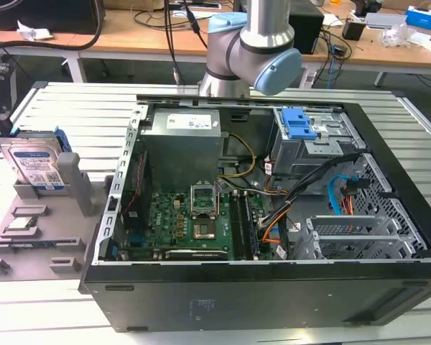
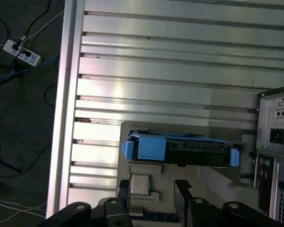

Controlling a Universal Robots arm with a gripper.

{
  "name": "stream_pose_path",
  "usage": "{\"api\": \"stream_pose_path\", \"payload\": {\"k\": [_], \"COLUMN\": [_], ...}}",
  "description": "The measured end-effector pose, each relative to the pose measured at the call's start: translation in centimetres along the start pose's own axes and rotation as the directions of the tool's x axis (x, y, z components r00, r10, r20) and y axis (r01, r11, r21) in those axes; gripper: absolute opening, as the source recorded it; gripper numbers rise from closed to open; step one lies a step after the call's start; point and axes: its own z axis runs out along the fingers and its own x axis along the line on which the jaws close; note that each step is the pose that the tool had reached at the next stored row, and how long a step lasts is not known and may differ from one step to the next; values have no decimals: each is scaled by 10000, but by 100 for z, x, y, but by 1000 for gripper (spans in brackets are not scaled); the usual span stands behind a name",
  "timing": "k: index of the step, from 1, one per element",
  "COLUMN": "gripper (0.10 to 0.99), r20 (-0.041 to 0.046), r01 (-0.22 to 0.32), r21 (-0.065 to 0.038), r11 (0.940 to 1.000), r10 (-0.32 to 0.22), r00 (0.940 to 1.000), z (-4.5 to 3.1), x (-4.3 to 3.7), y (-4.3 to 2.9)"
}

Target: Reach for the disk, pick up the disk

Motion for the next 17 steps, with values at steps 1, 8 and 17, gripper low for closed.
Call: {"api": "stream_pose_path", "payload": {"k": [1, 8, 17], "gripper": [498, 498, 498], "r20": [-26, -67, -127], "r01": [674, 1757, 3316], "r21": [-1, -6, -20], "r11": [9977, 9845, 9434], "r10": [-674, -1757, -3316], "r00": [9977, 9844, 9433], "z": [0, 0, 0], "x": [0, 0, 0], "y": [0, 1, 0]}}
